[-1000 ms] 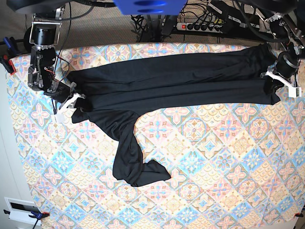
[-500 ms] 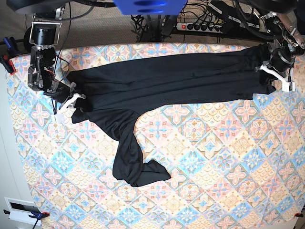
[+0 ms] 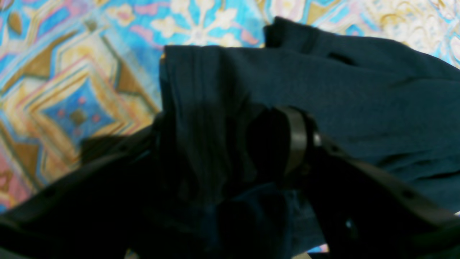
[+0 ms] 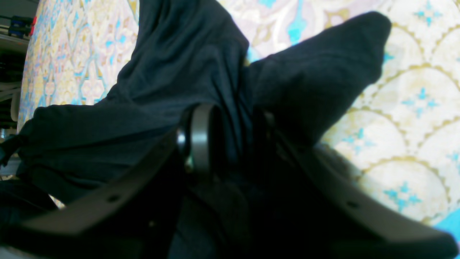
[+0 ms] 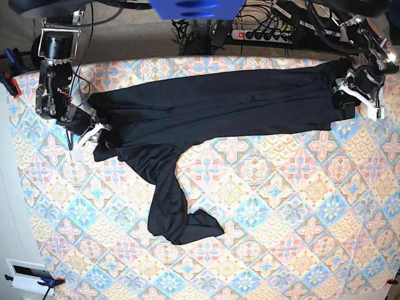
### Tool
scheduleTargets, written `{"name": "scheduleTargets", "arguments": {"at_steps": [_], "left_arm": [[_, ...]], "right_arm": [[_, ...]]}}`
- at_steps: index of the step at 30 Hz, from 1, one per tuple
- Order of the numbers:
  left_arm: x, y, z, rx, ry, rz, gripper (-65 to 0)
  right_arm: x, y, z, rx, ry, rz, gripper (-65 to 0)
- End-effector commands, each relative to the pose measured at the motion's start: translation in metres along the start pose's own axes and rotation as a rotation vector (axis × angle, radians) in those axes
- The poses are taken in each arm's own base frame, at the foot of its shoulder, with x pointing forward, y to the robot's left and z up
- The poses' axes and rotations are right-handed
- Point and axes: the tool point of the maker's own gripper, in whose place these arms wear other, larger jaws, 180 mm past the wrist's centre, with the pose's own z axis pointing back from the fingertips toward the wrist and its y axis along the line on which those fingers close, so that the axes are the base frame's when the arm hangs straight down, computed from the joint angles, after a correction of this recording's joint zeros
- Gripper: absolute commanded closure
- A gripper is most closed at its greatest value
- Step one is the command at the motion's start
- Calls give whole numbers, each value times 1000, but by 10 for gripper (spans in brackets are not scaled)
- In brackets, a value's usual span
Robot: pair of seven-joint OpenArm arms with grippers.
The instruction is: Layout the t-shirt on the table in an organized manner, then fold the t-shirt properly
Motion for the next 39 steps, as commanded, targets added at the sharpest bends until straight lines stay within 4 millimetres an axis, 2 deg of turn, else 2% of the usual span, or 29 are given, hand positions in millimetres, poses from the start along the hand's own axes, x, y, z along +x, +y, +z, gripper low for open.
{"name": "scheduleTargets", "arguments": {"at_steps": [1, 9, 13, 17, 20, 22, 26, 27, 30, 34, 39], "left_arm": [[14, 3, 6, 3, -38, -16, -373], [14, 3, 6, 4, -39, -15, -377], [16, 3, 6, 3, -42, -15, -377], [18, 2, 5, 1, -52, -15, -377], [17, 2, 5, 1, -57, -5, -377], [13, -2, 4, -6, -63, 15, -377], [11, 14, 17, 28, -128, 117, -377], [15, 19, 23, 28, -162, 143, -377], [25, 26, 38, 5, -252, 215, -377], [35, 43, 62, 10, -368, 295, -377], [38, 62, 85, 46, -455, 354, -377]], "right_arm": [[24, 2, 7, 10, -62, 25, -194], [50, -20, 32, -47, -170, -12, -211], [46, -33, 45, -81, -194, -44, -211], [56, -43, 59, -108, -245, -61, -210], [59, -45, 61, -112, -256, -66, -208], [76, -39, 59, -97, -284, -45, -208], [119, -23, 53, -58, -312, 1, -207], [131, -18, 53, -47, -324, 15, -207], [139, -9, 47, -24, -325, 24, -207], [128, 8, 25, 22, -281, 31, -207], [168, 48, 8, 98, -304, 123, -207]]}}
